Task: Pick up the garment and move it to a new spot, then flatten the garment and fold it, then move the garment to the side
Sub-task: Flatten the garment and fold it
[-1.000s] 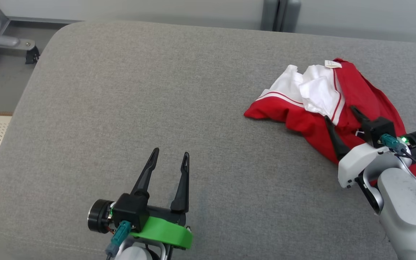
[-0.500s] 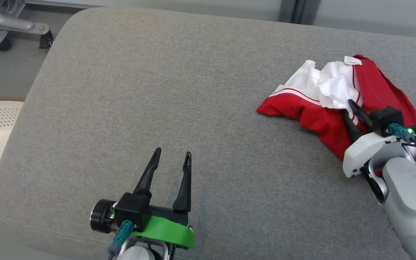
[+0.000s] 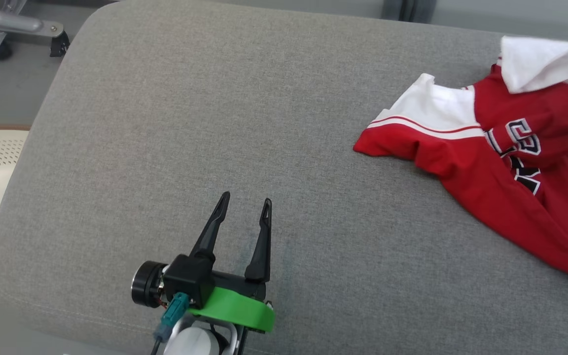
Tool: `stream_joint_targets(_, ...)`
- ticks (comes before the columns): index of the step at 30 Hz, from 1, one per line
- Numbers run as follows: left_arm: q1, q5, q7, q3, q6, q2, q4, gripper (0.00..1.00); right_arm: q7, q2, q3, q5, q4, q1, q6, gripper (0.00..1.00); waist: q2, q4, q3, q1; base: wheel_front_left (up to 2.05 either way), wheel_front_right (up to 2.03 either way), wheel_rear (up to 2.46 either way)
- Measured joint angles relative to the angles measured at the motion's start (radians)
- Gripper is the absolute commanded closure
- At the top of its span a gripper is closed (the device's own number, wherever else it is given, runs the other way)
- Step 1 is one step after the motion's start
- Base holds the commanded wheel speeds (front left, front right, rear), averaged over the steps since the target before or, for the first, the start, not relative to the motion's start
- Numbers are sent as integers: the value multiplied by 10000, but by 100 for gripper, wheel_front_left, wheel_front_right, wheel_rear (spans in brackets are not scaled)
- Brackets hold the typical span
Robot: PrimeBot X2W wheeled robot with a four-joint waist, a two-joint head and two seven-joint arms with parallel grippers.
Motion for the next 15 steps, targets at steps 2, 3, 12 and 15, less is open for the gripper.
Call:
stream_joint_targets(2,-73,-42,-2,-46,23,0,6,0,203,-351,-309,-50,575,-577,0,100,0,75,141,0,0,0,0)
stream_joint_targets(3,-78,-52,-2,-69,29,0,25,0,297,-410,-462,-71,886,-808,0,0,0,108,191,0,0,0,0)
stream_joint_targets(12,-155,-92,0,69,79,0,222,0,105,186,-754,-1358,2874,-2098,-2,0,0,314,197,0,0,0,0)
stream_joint_targets(15,-150,-75,-2,290,73,0,234,0,-284,602,-523,-1319,2874,-2014,0,0,0,209,12,0,0,0,0)
